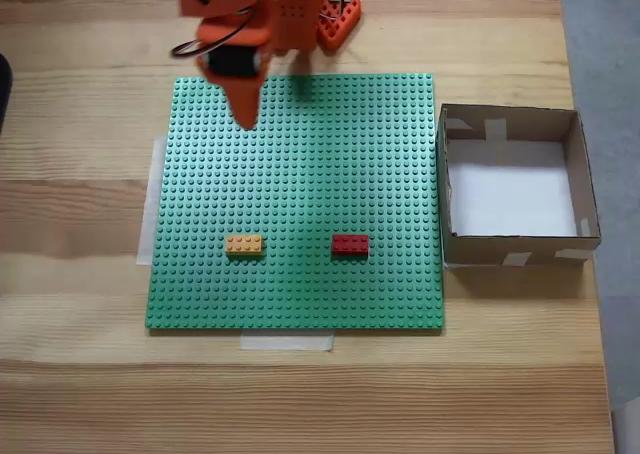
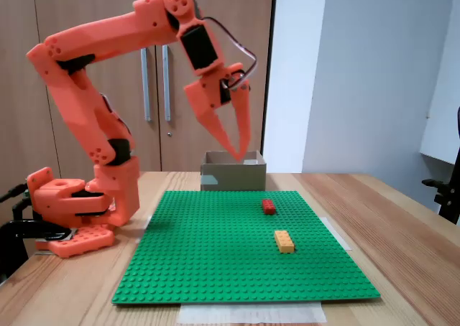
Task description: Pick the yellow lego block and put it in the box.
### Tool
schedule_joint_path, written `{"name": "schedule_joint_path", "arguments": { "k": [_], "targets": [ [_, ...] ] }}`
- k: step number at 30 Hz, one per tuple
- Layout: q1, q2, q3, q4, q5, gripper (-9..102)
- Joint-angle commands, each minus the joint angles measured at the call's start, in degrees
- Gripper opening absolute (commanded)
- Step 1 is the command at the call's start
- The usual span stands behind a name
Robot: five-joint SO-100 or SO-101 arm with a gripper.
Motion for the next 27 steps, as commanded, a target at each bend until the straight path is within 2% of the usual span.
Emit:
{"name": "schedule_joint_path", "arguments": {
  "k": [1, 15, 24, 27],
  "targets": [
    [1.0, -2.4, -3.5, 0.3, -0.1, -1],
    [2.4, -2.4, -3.0, -1.3, -1.0, -1],
    [5.1, -2.9, 1.5, -3.8, -5.6, -1],
    [6.4, -2.9, 2.0, -4.7, -5.7, 3]
  ]
}}
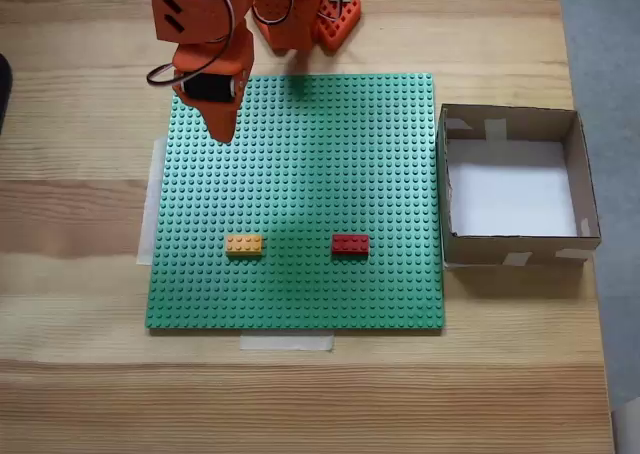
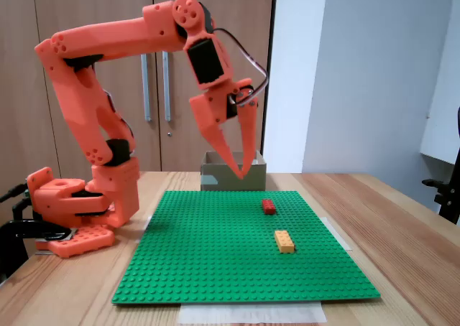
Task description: Pick the yellow lego block and put it in the box.
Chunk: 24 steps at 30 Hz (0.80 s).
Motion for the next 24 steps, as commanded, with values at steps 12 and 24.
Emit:
{"name": "schedule_joint_path", "arguments": {
  "k": [12, 24],
  "targets": [
    [3.2, -5.9, 1.6, -4.2, -0.5, 11],
    [4.6, -16.0, 1.0, -8.6, -1.6, 13]
  ]
}}
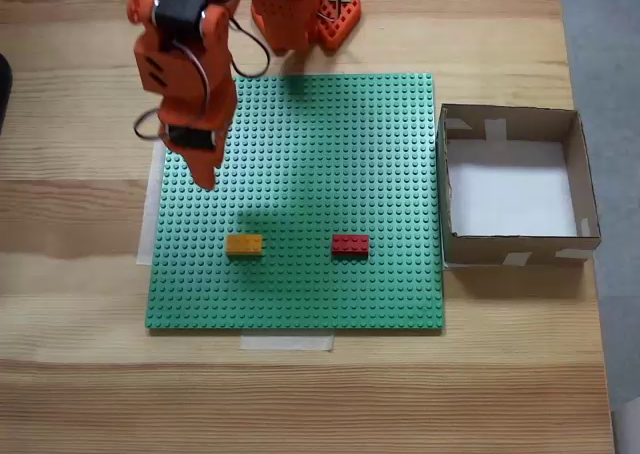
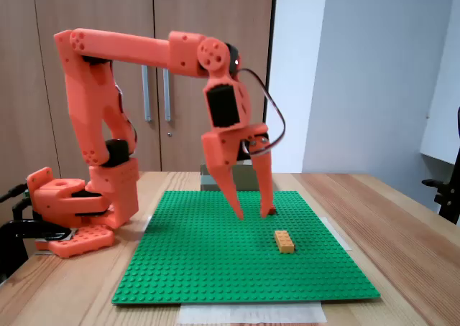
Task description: Pick the yellow lego block and put it in the box.
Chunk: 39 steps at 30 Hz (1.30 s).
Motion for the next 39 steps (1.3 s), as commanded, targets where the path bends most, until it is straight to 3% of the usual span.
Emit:
{"name": "schedule_joint_path", "arguments": {
  "k": [1, 8, 18, 29, 39],
  "targets": [
    [0.6, -2.2, -1.5, -1.4, -0.4, 13],
    [1.1, -13.9, -9.5, -0.9, -0.4, 14],
    [-0.4, -15.5, -13.2, 1.1, -0.5, 15],
    [-2.6, -19.3, -18.9, 3.9, -0.6, 26],
    [-5.4, -24.3, -23.6, 5.7, -0.7, 27]
  ]
}}
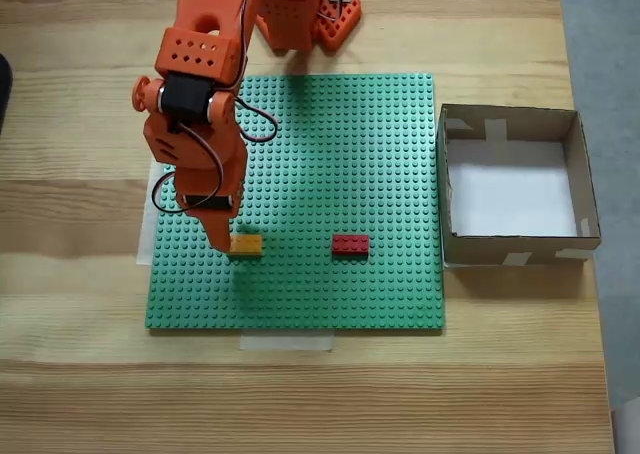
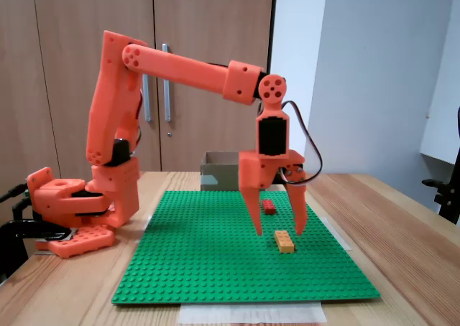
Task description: Pick the yellow lego block and put it in the box.
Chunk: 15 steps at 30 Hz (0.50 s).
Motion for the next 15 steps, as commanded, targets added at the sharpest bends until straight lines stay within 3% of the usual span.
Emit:
{"name": "schedule_joint_path", "arguments": {
  "k": [1, 15],
  "targets": [
    [-1.1, -0.9, -3.4, 0.5, -0.1, 27],
    [-1.3, -5.7, -6.1, 0.0, 0.1, 28]
  ]
}}
